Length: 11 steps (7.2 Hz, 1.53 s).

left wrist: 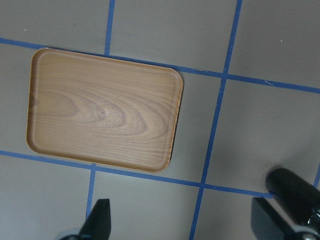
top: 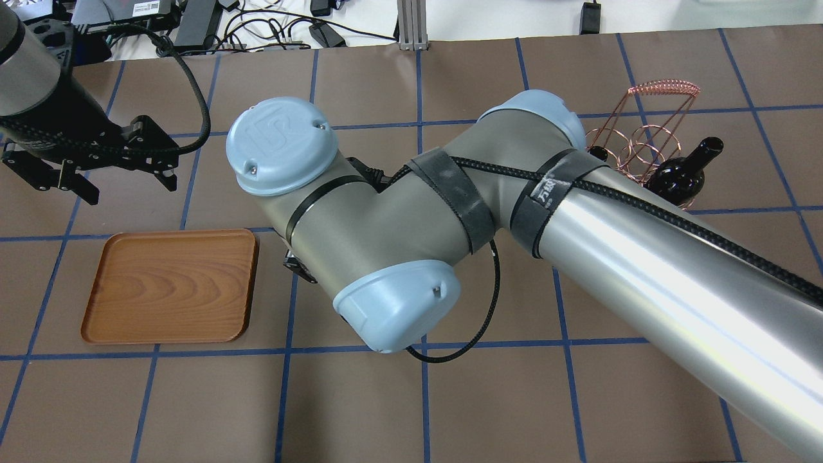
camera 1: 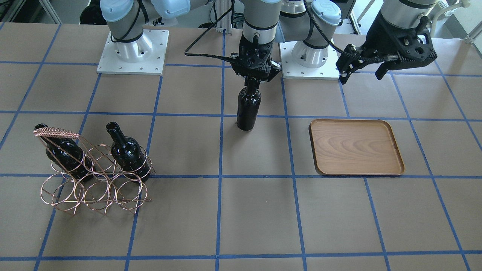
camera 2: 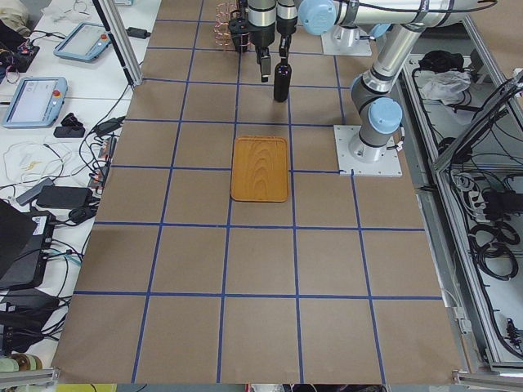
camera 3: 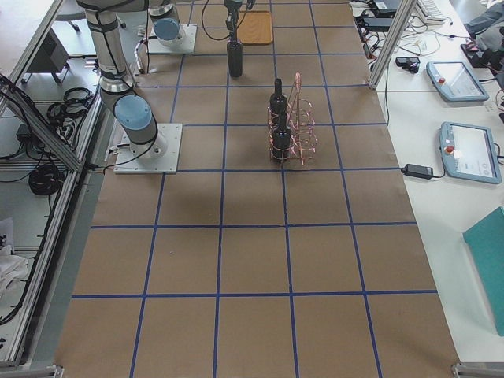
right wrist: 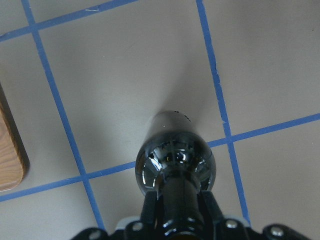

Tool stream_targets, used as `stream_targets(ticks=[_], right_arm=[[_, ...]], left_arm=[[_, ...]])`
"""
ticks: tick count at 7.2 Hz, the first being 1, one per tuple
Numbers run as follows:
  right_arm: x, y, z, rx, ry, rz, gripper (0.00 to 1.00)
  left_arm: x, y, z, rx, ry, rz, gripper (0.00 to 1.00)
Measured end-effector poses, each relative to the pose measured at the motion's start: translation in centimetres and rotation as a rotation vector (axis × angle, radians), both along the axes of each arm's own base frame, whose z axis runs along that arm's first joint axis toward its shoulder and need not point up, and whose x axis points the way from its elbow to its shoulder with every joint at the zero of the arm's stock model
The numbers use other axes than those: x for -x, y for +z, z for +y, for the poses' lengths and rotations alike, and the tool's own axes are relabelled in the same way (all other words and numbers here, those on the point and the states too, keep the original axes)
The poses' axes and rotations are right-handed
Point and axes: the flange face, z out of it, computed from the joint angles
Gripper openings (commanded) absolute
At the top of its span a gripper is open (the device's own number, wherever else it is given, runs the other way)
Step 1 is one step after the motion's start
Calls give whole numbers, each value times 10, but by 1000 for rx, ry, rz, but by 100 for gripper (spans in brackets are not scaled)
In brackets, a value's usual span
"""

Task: Take wine from basket and place on tray
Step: 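Open the right gripper, leaving the bottle upright, and withdraw toward the rack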

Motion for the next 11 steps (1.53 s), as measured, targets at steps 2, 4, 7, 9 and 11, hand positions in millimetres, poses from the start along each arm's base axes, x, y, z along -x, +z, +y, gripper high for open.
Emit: stream_targets(ticks=[2,4,7,9,11], right_arm=[[-1,-1,1,-2,5,-5,99],[-1,-1,0,1,23,-9,100],[15,39,-35,91,85,-58,100],[99,85,-77,108,225,-37,100],[223,123,-110,91,351,-11,100]], left_arm=[[0,2,0,7,0,-1,100],[1,5,2,12,0,-2,100],[4,11,4,20,-3,-2,100],[16,16,11,30,-21,15,100],[54,17,22,34,-77,33,100]])
